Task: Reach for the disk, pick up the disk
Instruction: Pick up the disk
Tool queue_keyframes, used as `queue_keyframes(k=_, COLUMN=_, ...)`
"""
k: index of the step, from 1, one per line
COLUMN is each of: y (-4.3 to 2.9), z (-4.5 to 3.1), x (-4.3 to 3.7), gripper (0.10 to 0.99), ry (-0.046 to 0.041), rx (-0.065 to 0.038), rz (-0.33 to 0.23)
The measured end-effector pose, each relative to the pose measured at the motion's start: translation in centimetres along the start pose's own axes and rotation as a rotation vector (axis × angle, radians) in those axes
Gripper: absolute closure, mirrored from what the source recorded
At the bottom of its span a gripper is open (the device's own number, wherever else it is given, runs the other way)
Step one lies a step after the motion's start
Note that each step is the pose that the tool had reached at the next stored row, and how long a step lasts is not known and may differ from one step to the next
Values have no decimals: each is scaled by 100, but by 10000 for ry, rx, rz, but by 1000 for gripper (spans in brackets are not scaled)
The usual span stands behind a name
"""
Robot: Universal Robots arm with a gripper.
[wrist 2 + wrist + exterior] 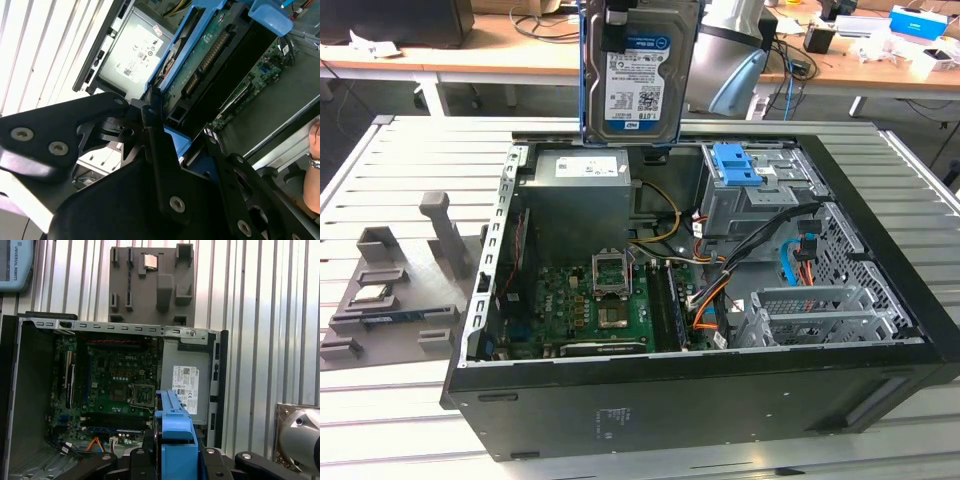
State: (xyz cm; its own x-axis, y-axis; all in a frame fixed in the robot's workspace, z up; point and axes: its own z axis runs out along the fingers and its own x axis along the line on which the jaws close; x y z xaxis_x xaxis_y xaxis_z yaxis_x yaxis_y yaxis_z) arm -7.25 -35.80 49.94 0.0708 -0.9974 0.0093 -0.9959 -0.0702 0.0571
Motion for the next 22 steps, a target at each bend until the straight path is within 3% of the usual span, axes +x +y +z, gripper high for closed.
queue_keyframes(k=22, y=8, z=5, x=109, gripper=718, ry=18, rx=-1, rz=2)
